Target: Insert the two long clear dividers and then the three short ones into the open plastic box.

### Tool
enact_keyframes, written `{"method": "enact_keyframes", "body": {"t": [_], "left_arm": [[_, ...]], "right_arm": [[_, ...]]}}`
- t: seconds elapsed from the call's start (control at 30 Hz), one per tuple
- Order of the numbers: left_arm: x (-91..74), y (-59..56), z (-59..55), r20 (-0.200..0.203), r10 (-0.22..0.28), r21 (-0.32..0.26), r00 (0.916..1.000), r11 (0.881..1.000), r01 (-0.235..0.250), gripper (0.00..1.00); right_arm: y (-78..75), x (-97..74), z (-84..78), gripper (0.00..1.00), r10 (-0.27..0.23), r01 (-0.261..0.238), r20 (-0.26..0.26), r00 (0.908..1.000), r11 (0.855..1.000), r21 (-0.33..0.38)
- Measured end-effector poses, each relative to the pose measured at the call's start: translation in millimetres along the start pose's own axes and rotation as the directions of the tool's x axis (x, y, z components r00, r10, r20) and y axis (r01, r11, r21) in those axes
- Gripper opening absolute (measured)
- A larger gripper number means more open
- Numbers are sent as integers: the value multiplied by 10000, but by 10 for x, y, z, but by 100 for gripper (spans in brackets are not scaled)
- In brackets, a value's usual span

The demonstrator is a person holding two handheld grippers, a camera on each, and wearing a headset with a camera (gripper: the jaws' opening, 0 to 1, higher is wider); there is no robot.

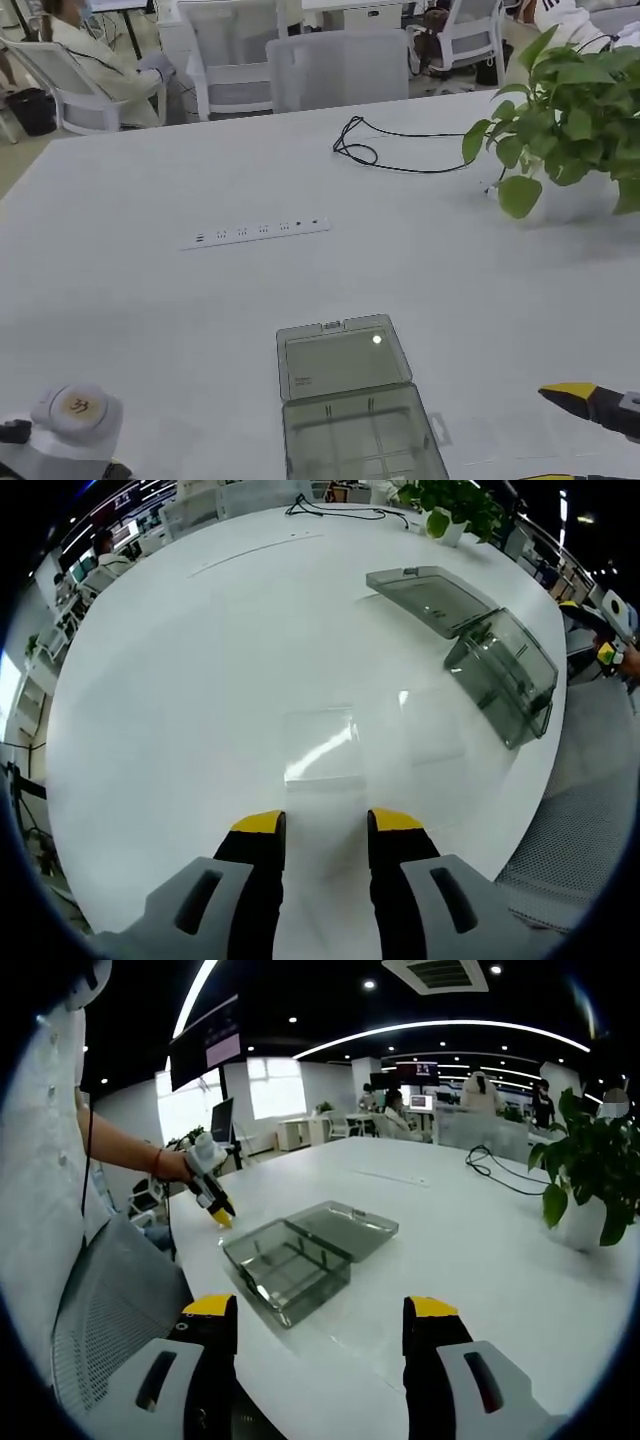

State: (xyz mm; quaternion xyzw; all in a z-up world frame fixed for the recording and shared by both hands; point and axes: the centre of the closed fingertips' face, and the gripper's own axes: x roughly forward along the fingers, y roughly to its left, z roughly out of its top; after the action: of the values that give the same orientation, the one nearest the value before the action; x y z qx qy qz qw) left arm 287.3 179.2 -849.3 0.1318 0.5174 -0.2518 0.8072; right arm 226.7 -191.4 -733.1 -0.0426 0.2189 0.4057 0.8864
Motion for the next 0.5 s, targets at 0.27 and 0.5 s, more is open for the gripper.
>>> {"method": "enact_keyframes", "body": {"t": [0.27,0.5], "left_arm": [[-61,-60,56,589,-214,-306,9980,9993,232,30],[-180,-131,176,1364,-423,-867,9897,9947,545,30]], "right_arm": [[-4,6,32,67,62,-62,-13,10000,9999,-102],[0,23,90,67,149,-149,6,9999,9998,-149]]}}
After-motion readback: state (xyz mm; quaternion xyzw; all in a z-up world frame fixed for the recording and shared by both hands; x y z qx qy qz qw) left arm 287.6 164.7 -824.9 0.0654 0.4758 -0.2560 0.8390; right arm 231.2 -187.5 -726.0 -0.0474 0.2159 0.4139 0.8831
